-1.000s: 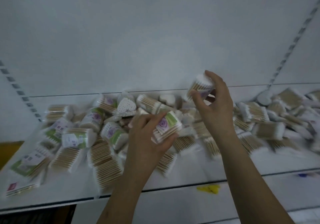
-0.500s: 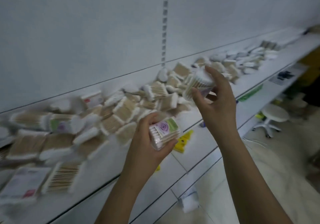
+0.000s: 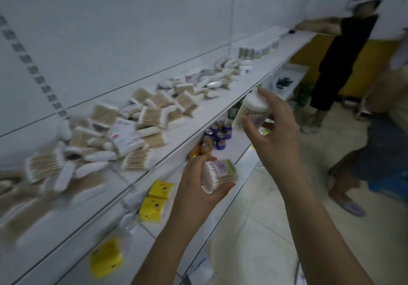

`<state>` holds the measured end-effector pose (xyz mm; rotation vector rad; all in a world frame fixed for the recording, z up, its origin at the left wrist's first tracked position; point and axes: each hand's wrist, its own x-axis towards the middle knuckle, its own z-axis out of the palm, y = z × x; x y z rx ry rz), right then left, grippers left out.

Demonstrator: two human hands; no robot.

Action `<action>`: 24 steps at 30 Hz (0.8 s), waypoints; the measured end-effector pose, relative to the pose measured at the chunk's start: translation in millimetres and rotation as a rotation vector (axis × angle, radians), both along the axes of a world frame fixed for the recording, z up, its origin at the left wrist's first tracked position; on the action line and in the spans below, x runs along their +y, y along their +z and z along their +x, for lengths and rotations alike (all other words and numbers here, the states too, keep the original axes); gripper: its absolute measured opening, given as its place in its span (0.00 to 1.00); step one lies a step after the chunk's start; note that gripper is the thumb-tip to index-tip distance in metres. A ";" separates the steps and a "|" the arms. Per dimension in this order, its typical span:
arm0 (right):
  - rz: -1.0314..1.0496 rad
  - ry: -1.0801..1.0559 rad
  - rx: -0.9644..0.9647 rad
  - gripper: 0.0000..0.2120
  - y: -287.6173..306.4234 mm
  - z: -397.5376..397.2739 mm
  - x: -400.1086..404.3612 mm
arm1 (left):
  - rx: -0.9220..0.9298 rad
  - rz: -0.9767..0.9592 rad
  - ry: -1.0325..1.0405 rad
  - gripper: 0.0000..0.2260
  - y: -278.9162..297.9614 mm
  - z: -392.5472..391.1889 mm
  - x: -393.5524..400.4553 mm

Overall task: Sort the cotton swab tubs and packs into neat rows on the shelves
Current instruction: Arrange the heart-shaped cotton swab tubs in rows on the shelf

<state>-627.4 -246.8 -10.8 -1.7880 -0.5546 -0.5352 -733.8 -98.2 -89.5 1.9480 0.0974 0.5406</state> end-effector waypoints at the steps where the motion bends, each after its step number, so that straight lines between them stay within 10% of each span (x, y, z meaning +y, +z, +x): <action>1: -0.007 -0.015 0.007 0.26 -1.8 12.0 -10.1 | 0.013 -0.010 -0.017 0.25 -0.9 13.8 -7.2; 24: -0.152 -0.331 -0.026 0.27 3.0 337.9 -78.5 | 0.006 0.007 -0.266 0.24 -2.0 396.9 -44.7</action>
